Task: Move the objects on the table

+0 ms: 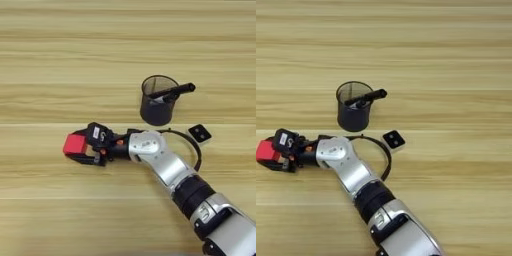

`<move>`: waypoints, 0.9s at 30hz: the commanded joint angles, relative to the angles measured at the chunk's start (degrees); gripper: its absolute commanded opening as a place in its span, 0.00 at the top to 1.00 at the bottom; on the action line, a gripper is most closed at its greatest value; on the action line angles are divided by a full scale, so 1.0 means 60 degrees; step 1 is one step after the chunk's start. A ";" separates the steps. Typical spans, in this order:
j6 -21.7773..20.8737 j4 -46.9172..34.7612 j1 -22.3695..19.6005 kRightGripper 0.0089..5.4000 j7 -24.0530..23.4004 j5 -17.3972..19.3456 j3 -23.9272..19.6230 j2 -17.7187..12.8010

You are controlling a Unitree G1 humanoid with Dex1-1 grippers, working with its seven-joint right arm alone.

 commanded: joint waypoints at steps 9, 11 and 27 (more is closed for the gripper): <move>-0.0101 -0.0753 -0.0630 0.57 -0.0109 0.0251 -0.0265 0.0168; -0.0033 -0.0915 -0.0602 0.57 -0.0050 0.0322 -0.0293 0.0156; 0.0844 -0.3062 -0.0249 0.57 0.0570 0.1171 -0.0679 -0.0278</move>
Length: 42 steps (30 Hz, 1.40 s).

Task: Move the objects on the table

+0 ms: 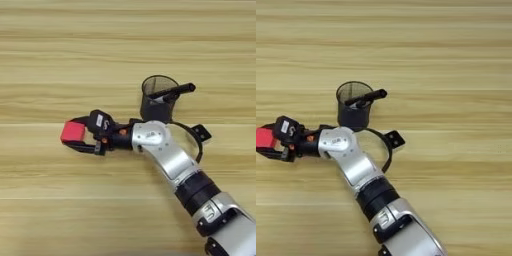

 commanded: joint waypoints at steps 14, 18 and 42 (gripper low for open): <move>0.0994 -0.3620 -0.0128 0.57 0.0564 0.1686 -0.0923 -0.0907; 0.1190 -0.4090 -0.0145 0.57 0.0558 0.1940 -0.1096 -0.1118; 0.0874 -0.5004 -0.0512 0.57 0.2475 0.4472 -0.3279 -0.3209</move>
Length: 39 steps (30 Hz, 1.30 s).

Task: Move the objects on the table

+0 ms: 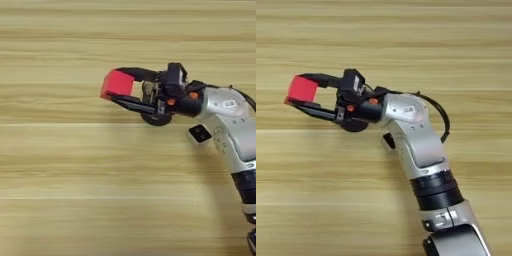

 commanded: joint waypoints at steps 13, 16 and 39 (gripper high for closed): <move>-0.0111 0.0121 -0.0760 0.57 0.1305 0.1143 -0.1557 -0.1656; -0.0140 0.0201 -0.0652 0.57 0.1730 0.1241 -0.1730 -0.2008; -0.0735 0.1733 0.0518 0.57 0.3046 -0.0029 -0.1753 -0.3622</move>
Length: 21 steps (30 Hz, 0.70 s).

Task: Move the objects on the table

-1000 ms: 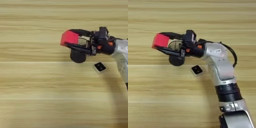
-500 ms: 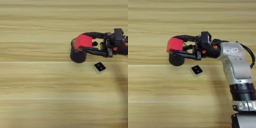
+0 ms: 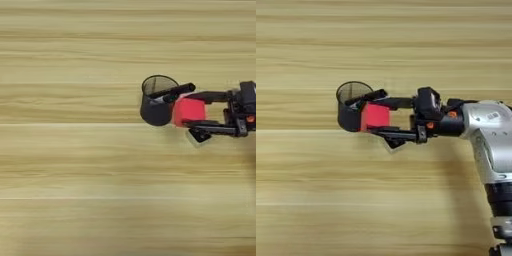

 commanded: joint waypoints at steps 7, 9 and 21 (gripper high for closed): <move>-0.1323 0.1746 -0.0574 0.57 -0.0638 -0.1530 0.0698 0.0020; -0.1538 0.2132 -0.0641 0.57 -0.0716 -0.1744 0.0847 0.0140; -0.2397 0.4211 -0.1298 0.57 -0.1097 -0.2469 0.1256 0.0785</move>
